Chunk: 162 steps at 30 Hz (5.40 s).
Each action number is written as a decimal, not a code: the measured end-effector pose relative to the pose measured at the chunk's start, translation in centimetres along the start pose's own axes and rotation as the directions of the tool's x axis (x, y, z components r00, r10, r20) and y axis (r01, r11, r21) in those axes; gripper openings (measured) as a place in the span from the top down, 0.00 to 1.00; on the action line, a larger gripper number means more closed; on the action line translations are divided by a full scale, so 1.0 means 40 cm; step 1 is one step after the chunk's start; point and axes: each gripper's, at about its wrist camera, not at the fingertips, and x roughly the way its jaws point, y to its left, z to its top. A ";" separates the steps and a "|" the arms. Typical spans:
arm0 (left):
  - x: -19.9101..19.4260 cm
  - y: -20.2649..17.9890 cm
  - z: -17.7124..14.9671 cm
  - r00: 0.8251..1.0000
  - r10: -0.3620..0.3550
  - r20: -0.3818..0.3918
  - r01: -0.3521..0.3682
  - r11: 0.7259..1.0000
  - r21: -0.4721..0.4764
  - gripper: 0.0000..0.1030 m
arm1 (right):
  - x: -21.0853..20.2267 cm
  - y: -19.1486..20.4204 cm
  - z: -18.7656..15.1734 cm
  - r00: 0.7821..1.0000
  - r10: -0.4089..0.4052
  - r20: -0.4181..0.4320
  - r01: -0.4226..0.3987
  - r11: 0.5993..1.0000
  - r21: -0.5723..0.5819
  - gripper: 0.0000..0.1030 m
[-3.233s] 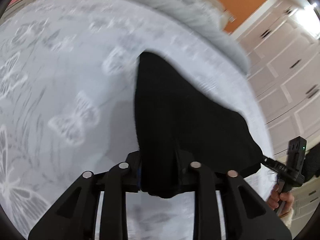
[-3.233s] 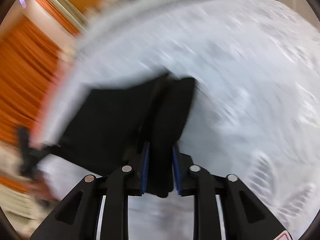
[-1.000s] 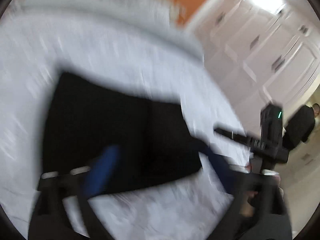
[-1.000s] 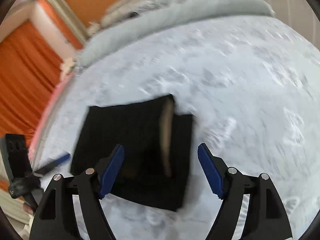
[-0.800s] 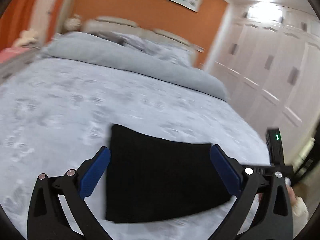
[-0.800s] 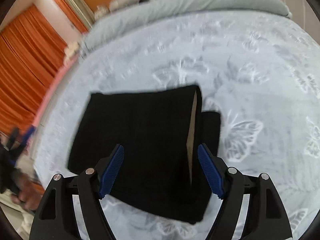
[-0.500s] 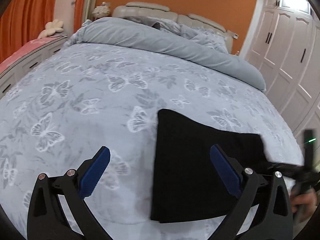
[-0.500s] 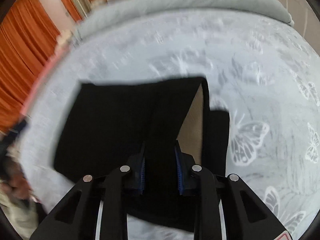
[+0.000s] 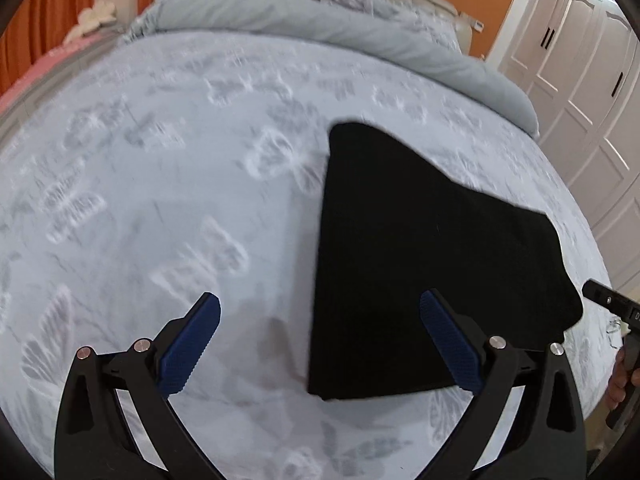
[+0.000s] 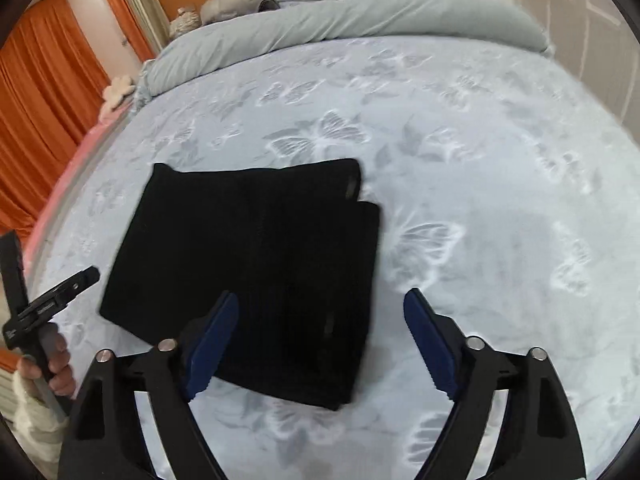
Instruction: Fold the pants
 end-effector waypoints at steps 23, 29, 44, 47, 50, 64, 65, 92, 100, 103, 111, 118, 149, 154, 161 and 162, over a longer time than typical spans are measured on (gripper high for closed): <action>-0.145 0.125 -0.044 0.998 -0.052 -0.031 0.048 0.992 -0.113 0.60 | -0.002 0.049 -0.062 0.996 0.064 -0.062 -0.064 0.998 0.000 0.29; -0.185 0.024 0.027 0.995 0.019 0.100 -0.018 1.000 -0.010 0.43 | 0.087 0.076 0.041 0.999 0.054 -0.004 -0.054 0.998 0.012 0.19; 0.035 -0.031 0.011 0.961 0.273 -0.031 -0.269 0.957 0.110 0.24 | 0.067 0.048 0.041 0.999 -0.044 0.024 0.041 0.990 0.137 0.51; -0.041 0.024 0.026 0.955 0.295 0.020 -0.296 0.955 0.032 0.26 | -0.027 0.149 0.032 0.986 -0.041 0.162 0.043 0.999 -0.008 0.51; -0.119 0.081 0.036 0.936 0.341 0.086 -0.339 0.940 -0.035 0.26 | -0.023 0.266 0.025 0.982 0.136 0.130 -0.123 0.986 -0.110 0.64; -0.187 0.183 0.026 0.918 0.382 0.107 -0.379 0.924 -0.047 0.25 | 0.325 0.693 -0.016 0.998 -0.006 0.062 0.030 0.924 -0.381 0.69; -0.183 0.185 0.023 0.920 0.378 0.100 -0.377 0.926 -0.033 0.25 | 0.319 0.721 -0.025 0.996 -0.033 0.082 0.065 0.904 -0.422 0.69; -0.137 -0.008 -0.019 0.936 0.335 0.113 -0.348 0.927 0.140 0.17 | 0.022 0.293 0.044 0.994 0.039 0.099 -0.034 0.998 -0.056 0.79; -0.117 -0.078 -0.055 0.932 0.343 0.117 -0.361 0.910 0.203 0.17 | -0.028 0.186 -0.031 0.996 -0.003 0.087 0.007 0.999 -0.045 0.75; -0.104 -0.098 -0.064 0.931 0.347 0.111 -0.364 0.903 0.226 0.17 | -0.044 0.154 -0.064 0.997 -0.015 0.080 0.018 0.999 -0.032 0.57; -0.077 -0.144 -0.082 0.928 0.357 0.104 -0.372 0.889 0.269 0.14 | -0.056 0.073 -0.128 0.998 -0.038 0.052 0.038 0.999 0.008 0.57; -0.071 -0.134 -0.109 0.941 0.334 0.048 -0.333 0.898 0.288 0.13 | -0.076 0.026 -0.150 0.996 0.087 0.023 -0.089 0.991 0.098 0.57; -0.097 -0.070 -0.156 0.968 0.249 -0.034 -0.231 0.934 0.271 0.16 | -0.075 0.096 -0.235 0.990 0.143 -0.022 -0.142 0.989 0.027 0.66; -0.109 -0.041 -0.149 0.973 0.221 -0.070 -0.204 0.959 0.196 0.08 | -0.088 0.055 -0.198 0.991 0.127 0.031 -0.129 0.988 0.087 0.41; -0.056 0.032 -0.139 0.972 0.004 -0.234 -0.010 1.000 -0.023 0.07 | 0.012 0.035 -0.202 0.981 0.173 -0.087 -0.156 0.972 0.173 0.32; -0.047 0.042 -0.139 0.969 -0.034 -0.245 0.020 0.998 -0.059 0.07 | 0.017 0.035 -0.208 0.980 0.177 -0.091 -0.159 0.971 0.178 0.27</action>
